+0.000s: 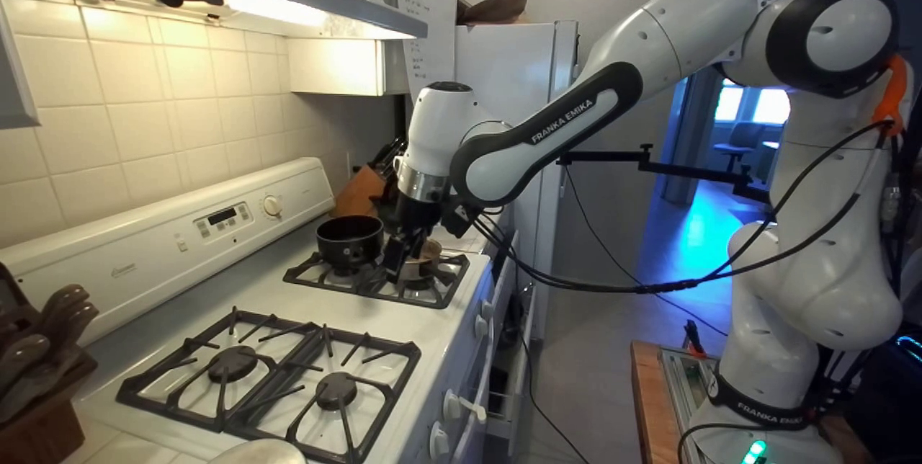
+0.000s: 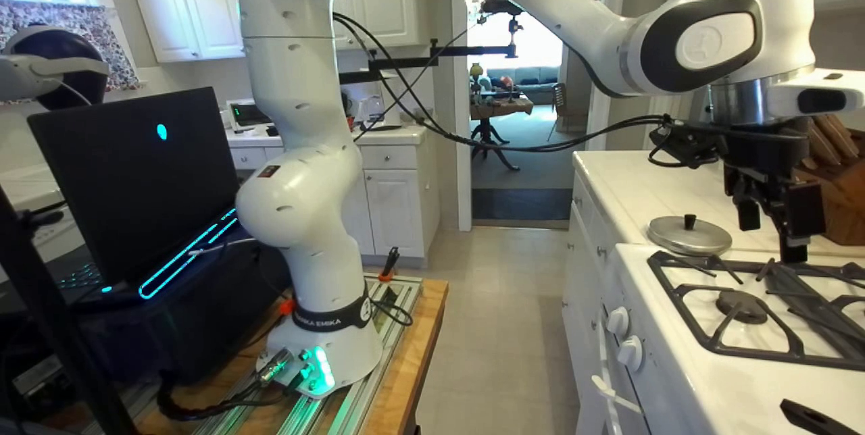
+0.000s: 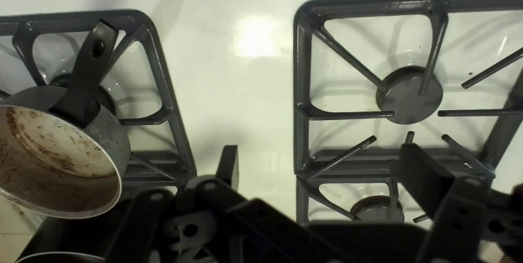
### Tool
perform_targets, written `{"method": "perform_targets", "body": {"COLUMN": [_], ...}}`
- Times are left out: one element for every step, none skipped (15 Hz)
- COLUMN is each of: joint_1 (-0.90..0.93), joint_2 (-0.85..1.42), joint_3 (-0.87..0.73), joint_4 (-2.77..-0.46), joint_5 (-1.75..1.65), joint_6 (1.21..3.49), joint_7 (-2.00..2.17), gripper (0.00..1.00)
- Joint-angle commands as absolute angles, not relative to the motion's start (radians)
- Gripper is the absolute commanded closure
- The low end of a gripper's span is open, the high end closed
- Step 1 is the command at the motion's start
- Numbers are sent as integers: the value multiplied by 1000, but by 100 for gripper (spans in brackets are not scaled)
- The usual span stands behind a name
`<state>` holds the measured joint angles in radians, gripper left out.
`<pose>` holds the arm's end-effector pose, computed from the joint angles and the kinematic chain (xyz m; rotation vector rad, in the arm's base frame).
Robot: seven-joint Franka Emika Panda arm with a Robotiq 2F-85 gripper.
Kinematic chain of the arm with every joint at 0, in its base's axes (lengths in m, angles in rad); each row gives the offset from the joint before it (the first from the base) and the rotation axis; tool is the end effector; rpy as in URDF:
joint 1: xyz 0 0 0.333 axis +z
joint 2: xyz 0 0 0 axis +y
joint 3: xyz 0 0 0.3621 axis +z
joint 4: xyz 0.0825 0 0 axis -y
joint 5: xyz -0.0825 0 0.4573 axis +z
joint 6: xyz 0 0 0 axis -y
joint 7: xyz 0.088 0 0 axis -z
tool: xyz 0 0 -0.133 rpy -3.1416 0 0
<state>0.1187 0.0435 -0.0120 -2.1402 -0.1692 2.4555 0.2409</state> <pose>0.6369 0.0655 0.3913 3.0338 -0.0269 0.4409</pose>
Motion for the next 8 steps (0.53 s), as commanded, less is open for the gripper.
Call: {"method": "perform_targets", "body": {"joint_1": [97,97,97,97,97,96,89,81], "joint_2": [34,29,26,25,25,28,34,35], "joint_3": [10,11,13,13,13,13,7,0], "joint_4": [-2150,-2156,-2159,-2161,-2162,-2153,-2140,-2135], "joint_5": [-169,-169,-169,-169,-169,-184,-180,-179], "joint_6": [2458,2461,2462,2462,2463,2462,2456,2461], "joint_7": [238,238,238,238,238,257,286,314], "gripper": [0,0,0,0,0,0,0,0]}}
